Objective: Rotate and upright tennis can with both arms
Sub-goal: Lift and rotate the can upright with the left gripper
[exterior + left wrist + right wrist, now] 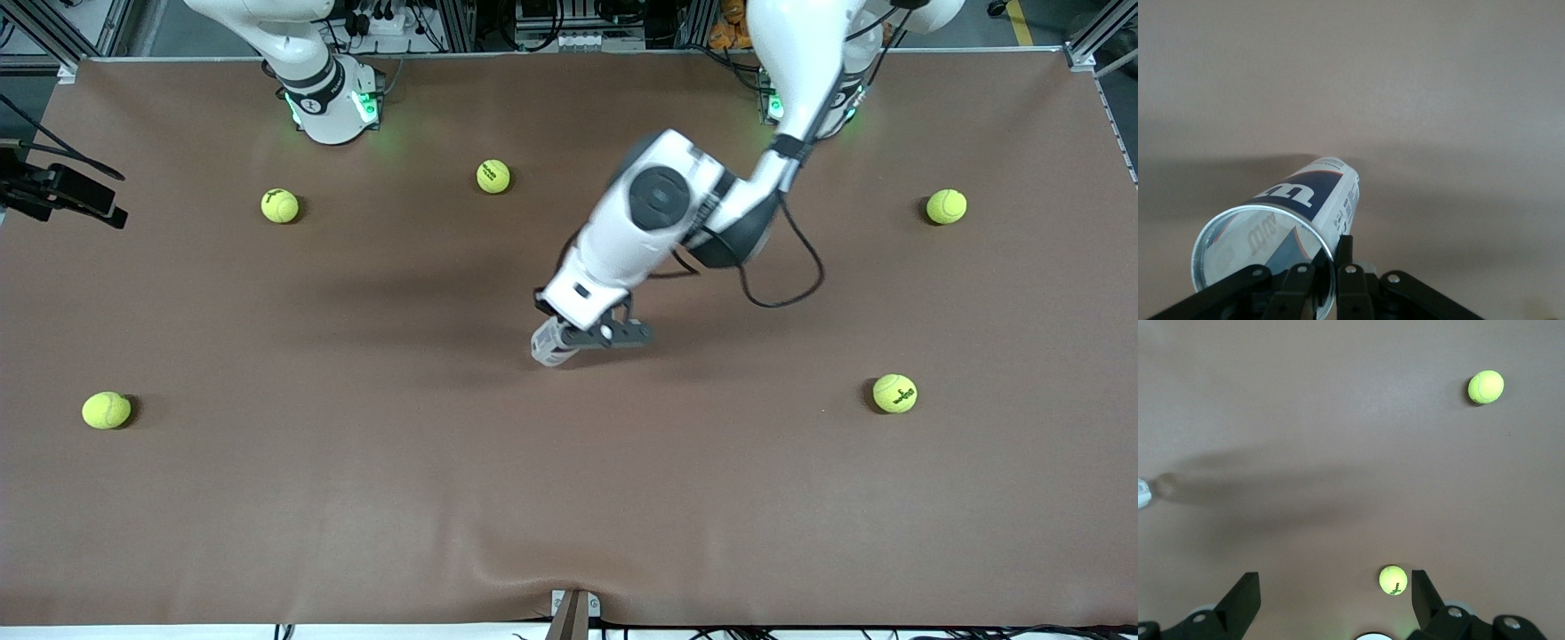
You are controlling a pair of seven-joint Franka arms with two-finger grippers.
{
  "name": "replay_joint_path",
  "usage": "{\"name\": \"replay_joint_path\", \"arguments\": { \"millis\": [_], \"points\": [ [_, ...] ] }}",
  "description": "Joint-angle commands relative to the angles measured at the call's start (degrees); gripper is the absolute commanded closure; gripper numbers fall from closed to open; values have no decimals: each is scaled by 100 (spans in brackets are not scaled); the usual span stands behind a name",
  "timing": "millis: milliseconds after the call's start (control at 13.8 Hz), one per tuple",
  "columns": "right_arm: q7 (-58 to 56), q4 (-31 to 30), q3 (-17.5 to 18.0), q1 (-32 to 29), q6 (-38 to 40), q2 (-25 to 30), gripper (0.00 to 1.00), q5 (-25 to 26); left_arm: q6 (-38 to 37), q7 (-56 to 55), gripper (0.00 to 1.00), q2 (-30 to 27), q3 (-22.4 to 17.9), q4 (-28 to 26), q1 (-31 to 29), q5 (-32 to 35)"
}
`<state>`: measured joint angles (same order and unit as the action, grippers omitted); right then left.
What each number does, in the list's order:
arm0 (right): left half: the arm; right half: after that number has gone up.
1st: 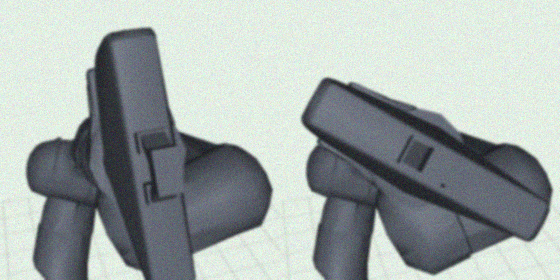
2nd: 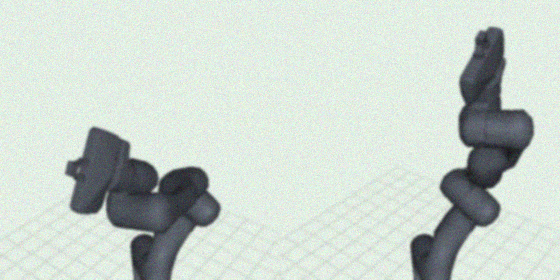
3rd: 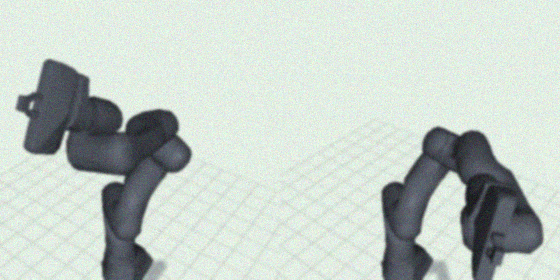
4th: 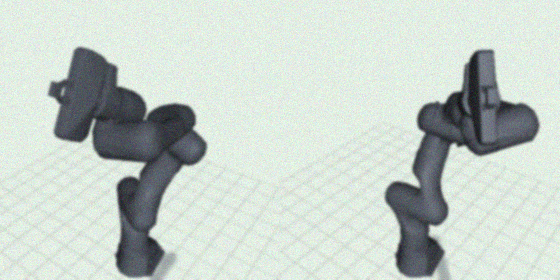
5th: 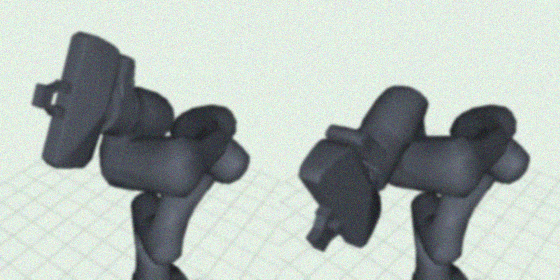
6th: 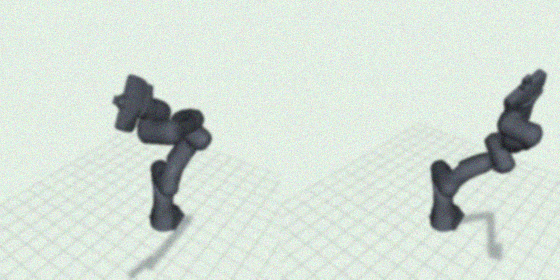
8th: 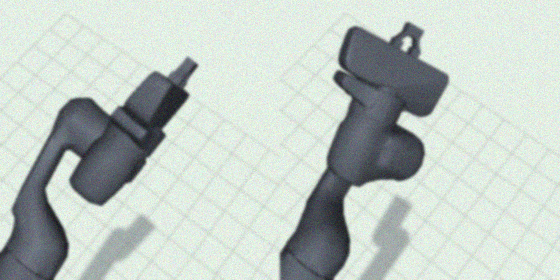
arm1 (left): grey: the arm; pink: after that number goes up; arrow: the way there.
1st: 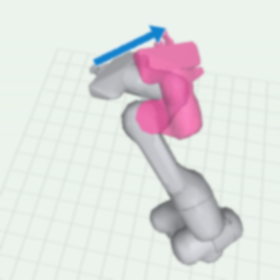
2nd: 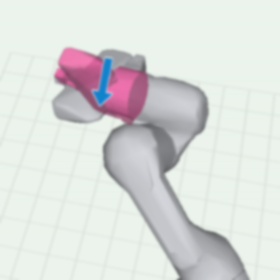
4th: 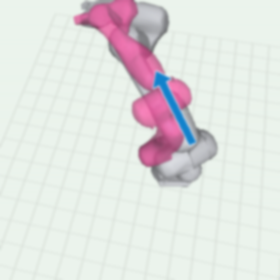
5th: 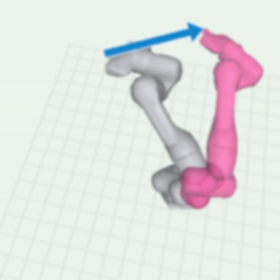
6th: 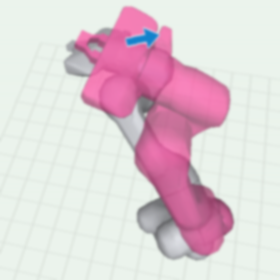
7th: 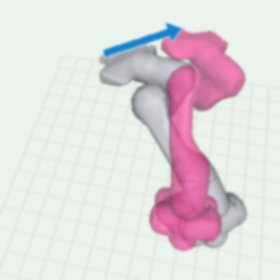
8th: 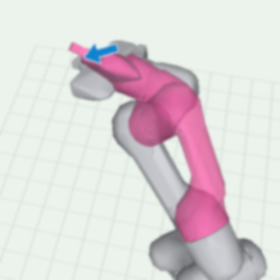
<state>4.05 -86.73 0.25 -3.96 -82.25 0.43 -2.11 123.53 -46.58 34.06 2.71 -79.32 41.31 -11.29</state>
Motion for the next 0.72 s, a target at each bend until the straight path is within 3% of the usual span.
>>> {"name": "replay_joint_path", "arguments": {
  "millis": [0, 145, 434, 506, 579, 651],
  "points": [
    [70, 43, 72, -131, 43, 36, 0, -140, -704, -702, 100, -128, -113, 12, 402, 634],
    [78, 43, 72, -131, 52, 45, 0, -140, -1164, -957, 100, -75, -104, 162, 587, 917],
    [70, 43, 72, -131, 52, 45, 0, -140, -1156, -1011, 100, 135, -78, 276, 650, 909],
    [70, 43, 63, -131, 60, 45, 0, -140, -1139, -1011, 89, 171, -69, 294, 650, 909],
    [70, 43, 63, -140, 52, 45, 0, -140, -1138, -994, 87, 189, -69, 294, 650, 900],
    [78, 43, 63, -140, 52, 45, 0, -131, -1138, -985, 63, 189, -69, 294, 641, 900]
  ]
}}
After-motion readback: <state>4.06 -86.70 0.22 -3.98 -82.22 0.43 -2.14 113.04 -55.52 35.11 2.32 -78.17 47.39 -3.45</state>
